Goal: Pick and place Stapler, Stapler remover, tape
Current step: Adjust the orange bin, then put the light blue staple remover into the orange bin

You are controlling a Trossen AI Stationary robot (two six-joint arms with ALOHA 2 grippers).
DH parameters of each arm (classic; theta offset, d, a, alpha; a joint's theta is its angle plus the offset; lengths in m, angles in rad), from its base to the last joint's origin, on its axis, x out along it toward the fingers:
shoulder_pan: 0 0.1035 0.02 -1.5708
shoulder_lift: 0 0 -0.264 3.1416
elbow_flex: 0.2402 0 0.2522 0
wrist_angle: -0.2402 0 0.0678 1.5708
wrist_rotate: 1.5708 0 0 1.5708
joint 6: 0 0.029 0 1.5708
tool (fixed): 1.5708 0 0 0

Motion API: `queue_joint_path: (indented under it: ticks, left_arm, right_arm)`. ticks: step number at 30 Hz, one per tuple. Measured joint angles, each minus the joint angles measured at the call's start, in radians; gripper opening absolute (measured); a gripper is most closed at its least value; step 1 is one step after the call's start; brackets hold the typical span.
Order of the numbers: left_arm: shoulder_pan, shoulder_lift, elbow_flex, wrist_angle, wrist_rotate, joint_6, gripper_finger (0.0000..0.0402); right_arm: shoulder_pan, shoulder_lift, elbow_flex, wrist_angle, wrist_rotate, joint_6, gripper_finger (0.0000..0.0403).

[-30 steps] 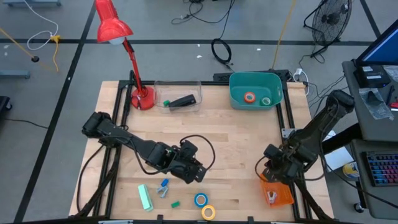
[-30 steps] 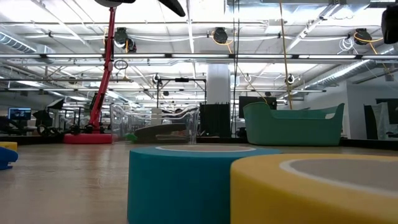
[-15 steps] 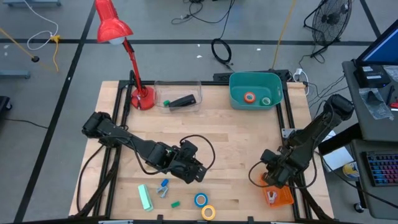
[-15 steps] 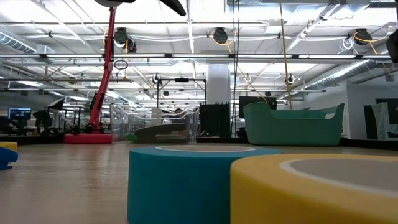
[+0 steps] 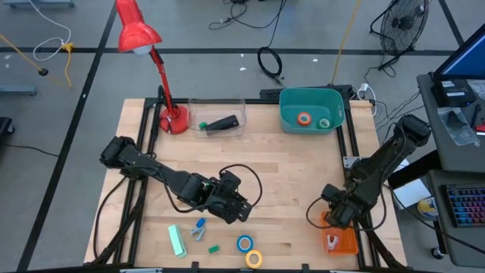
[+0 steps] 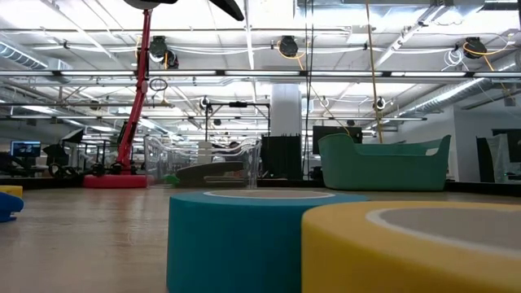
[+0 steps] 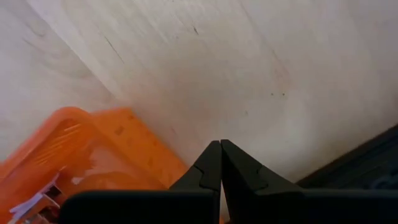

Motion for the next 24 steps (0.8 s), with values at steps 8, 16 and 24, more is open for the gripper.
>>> queue_joint_path:
  ticks: [8,16,24]
  left_arm:
    - [0.008,0.0,0.0,0.0,-0.005,0.01,0.0186]
    - [0.048,0.0,0.0,-0.037,0.005,0.049,0.0186]
    - [0.078,0.0,0.0,-0.351,0.301,0.197,0.0186]
  right_arm:
    - [0.025,-0.03,0.017,-0.067,0.011,0.059,0.0]
    - [-0.013,-0.128,0.053,-0.024,0.227,0.002,0.0]
    - [-0.087,-0.25,0.059,0.264,0.377,-0.216,0.0]
